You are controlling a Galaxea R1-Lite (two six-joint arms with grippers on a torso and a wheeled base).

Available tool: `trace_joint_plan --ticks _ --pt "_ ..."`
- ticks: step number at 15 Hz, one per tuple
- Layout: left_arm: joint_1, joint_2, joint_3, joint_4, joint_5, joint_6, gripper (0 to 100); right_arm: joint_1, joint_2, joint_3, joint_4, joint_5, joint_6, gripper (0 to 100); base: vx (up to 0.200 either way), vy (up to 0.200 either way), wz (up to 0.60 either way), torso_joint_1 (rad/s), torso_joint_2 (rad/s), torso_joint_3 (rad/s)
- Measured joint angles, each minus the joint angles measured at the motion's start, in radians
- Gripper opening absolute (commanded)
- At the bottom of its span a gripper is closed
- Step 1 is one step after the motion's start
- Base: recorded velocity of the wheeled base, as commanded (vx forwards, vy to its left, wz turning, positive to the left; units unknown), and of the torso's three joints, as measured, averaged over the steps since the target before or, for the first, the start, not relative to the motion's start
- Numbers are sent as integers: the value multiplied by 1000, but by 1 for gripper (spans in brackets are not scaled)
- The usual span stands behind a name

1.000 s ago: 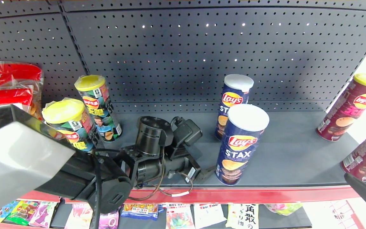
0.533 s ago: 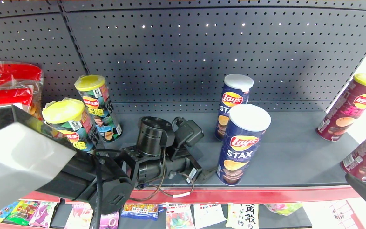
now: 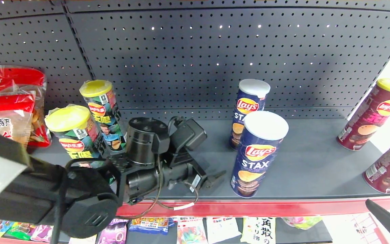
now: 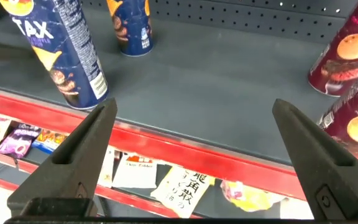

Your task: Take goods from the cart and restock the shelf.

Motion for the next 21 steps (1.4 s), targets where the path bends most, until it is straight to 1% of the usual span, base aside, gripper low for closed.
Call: trace_joint_plan --ticks 1,3,5,7,10,11,12,13,14,16,17,18,19,20,21 --pt "0 -44 36 5 6 0 100 0 -4 9 0 0 0 100 0 0 0 0 0 0" --pt "0 -148 97 45 20 0 100 0 -20 35 0 0 -2 100 0 0 0 0 0 0" --pt "0 -271 141 140 31 0 100 0 -47 71 22 0 -4 100 0 0 0 0 0 0" --pt "-5 -384 158 242 39 0 100 0 -98 82 129 0 -5 100 0 0 0 0 0 0" --pt "-23 -546 180 358 43 -2 100 1 -226 75 357 0 -9 100 0 0 0 0 0 0" --pt "-29 -616 196 423 44 -4 100 1 -278 62 441 0 -11 100 0 0 0 0 0 0" --pt "-33 -686 214 492 51 -8 100 1 -322 46 494 -4 -13 100 0 0 0 0 0 0" --pt "-33 -761 231 569 72 -19 100 0 -362 33 531 -25 -13 100 0 0 0 0 0 0" --pt "-29 -850 248 659 114 -44 100 -2 -396 23 551 -59 -13 100 0 0 0 0 0 0" --pt "-14 -1015 272 829 211 -114 100 -7 -435 17 558 -96 -13 100 0 0 0 0 0 0" --pt "8 -1104 279 922 258 -149 100 -10 -450 18 559 -113 -13 100 0 0 0 0 0 0" --pt "48 -1180 285 1000 293 -174 100 -15 -460 21 560 -122 -13 100 0 0 0 0 0 0" --pt "115 -1245 289 1068 310 -191 100 -24 -466 23 560 -130 -13 100 0 0 0 0 0 0" --pt "209 -1307 295 1129 326 -207 100 -38 -470 25 560 -136 -13 100 0 0 0 0 0 0" --pt "309 -1360 305 1169 334 -219 100 -65 -473 27 563 -137 -13 100 0 0 0 0 0 0"
